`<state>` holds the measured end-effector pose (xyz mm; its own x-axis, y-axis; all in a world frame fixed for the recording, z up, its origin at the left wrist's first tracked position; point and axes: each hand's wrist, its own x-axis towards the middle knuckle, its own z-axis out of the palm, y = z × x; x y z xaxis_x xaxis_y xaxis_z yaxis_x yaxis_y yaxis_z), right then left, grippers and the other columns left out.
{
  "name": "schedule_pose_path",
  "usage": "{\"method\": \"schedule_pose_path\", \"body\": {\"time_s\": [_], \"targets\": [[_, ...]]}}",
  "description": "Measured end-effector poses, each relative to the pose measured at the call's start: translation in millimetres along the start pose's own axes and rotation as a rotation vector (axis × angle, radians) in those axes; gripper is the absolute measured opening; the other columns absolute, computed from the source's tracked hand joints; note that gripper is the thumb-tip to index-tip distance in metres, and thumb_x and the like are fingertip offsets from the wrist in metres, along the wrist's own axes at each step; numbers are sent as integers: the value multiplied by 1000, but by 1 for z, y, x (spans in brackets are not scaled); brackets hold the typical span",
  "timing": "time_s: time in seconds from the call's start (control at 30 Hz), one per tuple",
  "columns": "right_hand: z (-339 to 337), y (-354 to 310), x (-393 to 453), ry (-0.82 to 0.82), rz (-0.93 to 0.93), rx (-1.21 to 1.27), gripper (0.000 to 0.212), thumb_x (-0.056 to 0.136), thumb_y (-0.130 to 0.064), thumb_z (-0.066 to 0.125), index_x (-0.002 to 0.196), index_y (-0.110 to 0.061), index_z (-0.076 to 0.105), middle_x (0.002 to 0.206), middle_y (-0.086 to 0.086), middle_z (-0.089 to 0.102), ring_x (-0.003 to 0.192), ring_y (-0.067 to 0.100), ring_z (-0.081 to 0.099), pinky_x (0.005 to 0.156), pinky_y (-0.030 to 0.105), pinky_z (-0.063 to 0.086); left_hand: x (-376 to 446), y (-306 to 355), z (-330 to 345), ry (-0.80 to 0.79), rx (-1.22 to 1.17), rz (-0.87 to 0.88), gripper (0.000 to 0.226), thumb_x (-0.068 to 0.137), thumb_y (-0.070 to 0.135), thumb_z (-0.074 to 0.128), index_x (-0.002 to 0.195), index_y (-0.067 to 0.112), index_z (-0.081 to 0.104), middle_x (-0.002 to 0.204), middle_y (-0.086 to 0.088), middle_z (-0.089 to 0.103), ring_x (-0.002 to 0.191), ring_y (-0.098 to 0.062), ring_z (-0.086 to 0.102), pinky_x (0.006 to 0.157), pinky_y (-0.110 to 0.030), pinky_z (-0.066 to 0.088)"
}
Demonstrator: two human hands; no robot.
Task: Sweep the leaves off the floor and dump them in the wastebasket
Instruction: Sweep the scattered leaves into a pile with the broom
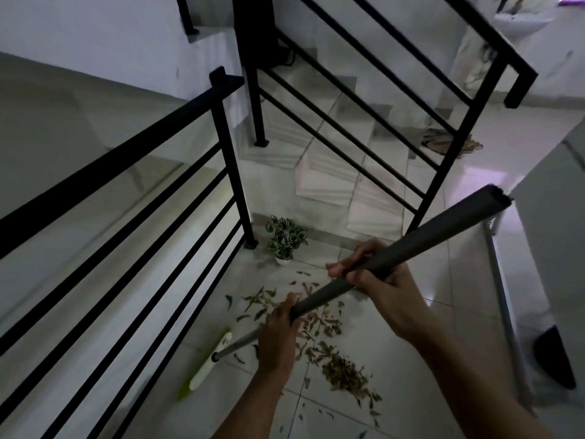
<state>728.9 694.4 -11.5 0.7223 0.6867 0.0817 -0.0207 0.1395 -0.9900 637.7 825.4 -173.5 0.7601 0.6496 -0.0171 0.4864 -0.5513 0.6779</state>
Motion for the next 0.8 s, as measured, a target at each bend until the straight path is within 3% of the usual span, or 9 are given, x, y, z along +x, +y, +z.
{"method": "schedule_pose_path", "body": {"time_s": [0.07,0.17,0.27,0.43,0.57,0.8], "targets": [[8,14,3,-26,77,-34,15,83,9,45,85,-5,49,86,6,71,100,19,65,95,38,49,-2,-20,5,-53,43,-50,52,91,21,52,140,27,34,129,-10,55,113,-32,56,85,-45,53],[14,30,3,-27,169,-50,19,83,12,43,89,-6,48,88,4,72,102,16,64,96,35,47,-7,-33,4,-181,47,-68,47,94,27,47,139,26,34,130,-6,54,111,-22,57,85,-20,49],[14,34,3,48,202,-41,22,84,11,42,92,-8,47,90,7,71,101,12,63,88,30,50,-5,-39,5,-281,29,4,43,96,29,44,138,25,35,132,-3,53,117,-18,54,90,-22,43],[10,42,8,313,340,-97,9,88,-10,49,92,-19,49,100,5,61,96,15,61,72,26,51,15,-33,12,-361,50,14,42,96,24,44,136,18,38,127,-9,56,111,-20,56,90,-24,45],[5,42,21,304,360,-18,11,88,-8,47,92,-18,50,103,8,60,96,16,61,71,28,54,22,-26,18,-291,16,-25,37,95,19,44,132,19,41,114,-9,59,98,-22,61,80,-28,51],[3,65,38,261,373,39,13,89,-4,45,94,-14,51,105,7,63,102,17,61,80,30,55,53,-41,23,-291,67,-34,38,95,14,44,133,14,40,125,-11,55,110,-23,56,89,-28,47]]}}
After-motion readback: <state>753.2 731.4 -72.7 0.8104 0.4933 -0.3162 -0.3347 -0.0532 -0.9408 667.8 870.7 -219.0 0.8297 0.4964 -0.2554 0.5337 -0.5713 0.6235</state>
